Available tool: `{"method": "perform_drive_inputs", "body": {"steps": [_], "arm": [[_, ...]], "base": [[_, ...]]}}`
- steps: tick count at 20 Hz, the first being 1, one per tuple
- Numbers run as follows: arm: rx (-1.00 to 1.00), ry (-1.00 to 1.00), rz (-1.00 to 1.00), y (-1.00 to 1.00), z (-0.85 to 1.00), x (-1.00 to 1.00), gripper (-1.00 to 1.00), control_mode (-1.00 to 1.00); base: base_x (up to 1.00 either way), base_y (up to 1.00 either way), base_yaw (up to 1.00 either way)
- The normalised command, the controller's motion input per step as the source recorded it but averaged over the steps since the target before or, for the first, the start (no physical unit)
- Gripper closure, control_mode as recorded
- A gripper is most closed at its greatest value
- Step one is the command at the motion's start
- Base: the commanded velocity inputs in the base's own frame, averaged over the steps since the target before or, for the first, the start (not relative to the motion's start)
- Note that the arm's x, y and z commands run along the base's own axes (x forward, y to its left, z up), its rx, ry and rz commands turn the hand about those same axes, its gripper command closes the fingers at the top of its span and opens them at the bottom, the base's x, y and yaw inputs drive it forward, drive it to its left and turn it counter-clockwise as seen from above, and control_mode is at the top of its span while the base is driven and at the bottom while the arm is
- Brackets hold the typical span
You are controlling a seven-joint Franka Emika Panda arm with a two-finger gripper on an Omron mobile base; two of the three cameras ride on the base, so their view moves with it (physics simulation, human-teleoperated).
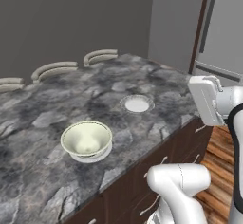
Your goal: Move the bowls from the cabinet to the plates on the dining table.
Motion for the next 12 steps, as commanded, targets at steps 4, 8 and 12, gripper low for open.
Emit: {"method": "perform_drive_inputs", "body": {"steps": [4, 8, 12], "arm": [[0.00, 0.00, 0.00, 0.00, 0.00, 0.00, -1.00, 1.00], [0.00, 0.00, 0.00, 0.00, 0.00, 0.00, -1.00, 1.00], [0.00, 0.00, 0.00, 0.00, 0.00, 0.00, -1.00, 1.00]], "base": [[0.00, 0.00, -0.25], [0.00, 0.00, -0.25], [0.00, 0.00, -0.25]]}}
